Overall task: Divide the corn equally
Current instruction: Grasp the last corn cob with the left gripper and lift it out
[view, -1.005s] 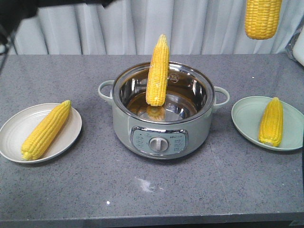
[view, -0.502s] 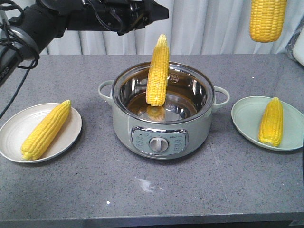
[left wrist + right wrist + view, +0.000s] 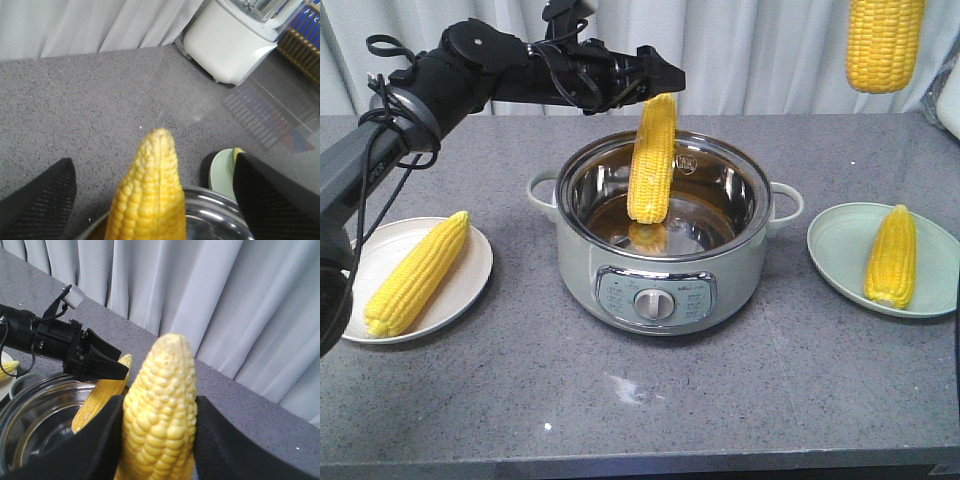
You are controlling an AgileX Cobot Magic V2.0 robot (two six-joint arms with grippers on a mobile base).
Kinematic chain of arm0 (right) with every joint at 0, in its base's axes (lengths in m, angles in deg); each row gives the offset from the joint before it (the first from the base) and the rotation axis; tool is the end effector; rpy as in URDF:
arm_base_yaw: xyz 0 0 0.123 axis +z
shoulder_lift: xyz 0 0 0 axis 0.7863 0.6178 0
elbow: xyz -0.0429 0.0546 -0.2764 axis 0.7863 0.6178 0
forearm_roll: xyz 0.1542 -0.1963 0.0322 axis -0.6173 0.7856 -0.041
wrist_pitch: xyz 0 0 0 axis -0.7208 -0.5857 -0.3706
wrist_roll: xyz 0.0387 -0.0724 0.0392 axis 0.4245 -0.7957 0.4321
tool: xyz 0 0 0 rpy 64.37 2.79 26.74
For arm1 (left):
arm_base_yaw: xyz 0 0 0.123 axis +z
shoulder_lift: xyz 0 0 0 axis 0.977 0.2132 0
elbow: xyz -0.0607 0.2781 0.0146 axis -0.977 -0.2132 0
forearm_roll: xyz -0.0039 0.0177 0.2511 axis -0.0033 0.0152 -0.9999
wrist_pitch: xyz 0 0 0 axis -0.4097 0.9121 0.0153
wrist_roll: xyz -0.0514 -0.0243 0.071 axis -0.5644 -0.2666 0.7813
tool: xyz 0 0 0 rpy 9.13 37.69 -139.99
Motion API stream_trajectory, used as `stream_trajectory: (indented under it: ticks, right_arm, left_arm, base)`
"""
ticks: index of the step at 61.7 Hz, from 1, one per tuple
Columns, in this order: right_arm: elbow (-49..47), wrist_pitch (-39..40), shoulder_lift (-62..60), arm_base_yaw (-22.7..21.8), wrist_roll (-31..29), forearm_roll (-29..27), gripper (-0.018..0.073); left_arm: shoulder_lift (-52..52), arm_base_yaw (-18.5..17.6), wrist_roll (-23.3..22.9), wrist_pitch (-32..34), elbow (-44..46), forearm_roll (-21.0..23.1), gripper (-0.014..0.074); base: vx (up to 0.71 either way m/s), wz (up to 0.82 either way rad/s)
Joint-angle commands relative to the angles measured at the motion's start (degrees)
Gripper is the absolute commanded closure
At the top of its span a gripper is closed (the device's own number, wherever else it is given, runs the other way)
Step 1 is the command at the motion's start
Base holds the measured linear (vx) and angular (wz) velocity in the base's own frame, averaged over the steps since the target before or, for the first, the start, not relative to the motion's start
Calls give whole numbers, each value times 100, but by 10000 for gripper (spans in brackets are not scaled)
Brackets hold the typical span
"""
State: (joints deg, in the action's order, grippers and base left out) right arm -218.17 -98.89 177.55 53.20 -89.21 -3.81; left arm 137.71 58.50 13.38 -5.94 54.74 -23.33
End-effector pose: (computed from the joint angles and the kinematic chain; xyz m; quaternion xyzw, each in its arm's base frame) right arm 0.2974 0.0448 0.5487 -0.2541 0.8102 0.1050 0.5176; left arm 0.4890 -0.2253 0.3229 0.1660 0.7966 -0.4079 0.4140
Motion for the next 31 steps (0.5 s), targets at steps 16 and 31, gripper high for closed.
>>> stream_trajectory:
  ticks: [16, 31]
  right_arm:
    - [-115, 303, -205, -32, -10, -61, 562]
    - [-115, 303, -205, -32, -10, 2, 561]
  left_arm:
    - [-237, -107, 11, 97, 193, 254, 53]
    - [-244, -107, 11, 67, 193, 260, 267]
  base:
    - [0, 0]
    - [0, 0]
